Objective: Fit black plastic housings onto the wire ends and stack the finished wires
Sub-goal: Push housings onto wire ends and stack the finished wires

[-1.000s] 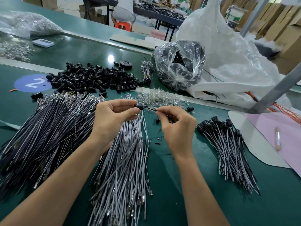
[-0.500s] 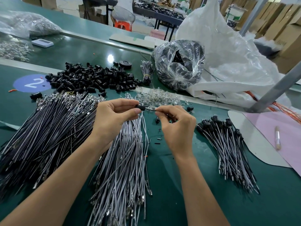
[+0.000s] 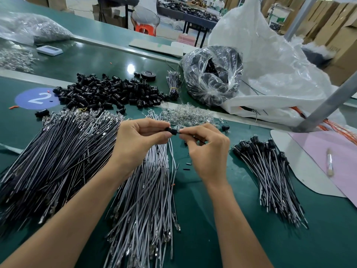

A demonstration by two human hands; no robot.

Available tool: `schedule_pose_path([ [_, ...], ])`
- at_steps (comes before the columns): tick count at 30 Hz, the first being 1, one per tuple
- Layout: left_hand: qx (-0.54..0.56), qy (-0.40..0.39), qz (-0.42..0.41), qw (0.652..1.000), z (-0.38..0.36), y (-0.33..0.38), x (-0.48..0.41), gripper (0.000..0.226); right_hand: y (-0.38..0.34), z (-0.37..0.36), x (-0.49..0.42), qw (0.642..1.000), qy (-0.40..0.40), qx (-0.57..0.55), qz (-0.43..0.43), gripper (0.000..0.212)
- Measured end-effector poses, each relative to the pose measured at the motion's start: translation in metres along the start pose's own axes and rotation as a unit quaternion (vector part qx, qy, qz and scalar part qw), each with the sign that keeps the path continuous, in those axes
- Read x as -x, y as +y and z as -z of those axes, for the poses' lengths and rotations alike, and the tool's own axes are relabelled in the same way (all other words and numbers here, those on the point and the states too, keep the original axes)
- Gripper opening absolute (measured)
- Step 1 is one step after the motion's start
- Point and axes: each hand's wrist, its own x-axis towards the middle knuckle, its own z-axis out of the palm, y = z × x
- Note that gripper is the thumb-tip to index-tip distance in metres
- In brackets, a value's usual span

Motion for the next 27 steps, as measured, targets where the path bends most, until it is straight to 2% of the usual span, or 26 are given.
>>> schedule_pose_path([
  [5,0.012,-0.007,0.007,1.0,-0.0012,0.0004,0.0013,0.025,-0.0012,-0.0008,-0.0001,1.0,-0.014,-0.009,-0.002,0.013],
  [10,0.011,-0.015,0.003,1.0,0.0012,0.0002,0.0004,0.026,0.0007,-0.0015,-0.0009,0.997,-0.073,-0.034,-0.015,0.031],
  [15,0.05,-0.028,0.018,0.998,0.0017,0.0003,0.0011,0.022,0.0006,-0.0001,-0.0014,0.997,-0.064,-0.034,-0.008,0.025],
  [21,0.093,-0.015,0.027,0.995,0.0051,0.0042,0.0001,0.023,0.0027,0.0035,-0.0033,0.996,-0.052,-0.021,-0.067,0.01],
  [24,0.085,-0.021,0.021,0.996,0.0036,0.0049,0.0012,0.023,0.004,0.0035,-0.0045,0.993,-0.073,-0.019,-0.088,0.003],
  [27,0.055,-0.033,0.018,0.998,0.0006,0.0035,0.0025,0.025,0.002,0.0021,-0.0035,0.993,-0.084,-0.04,-0.072,0.006],
])
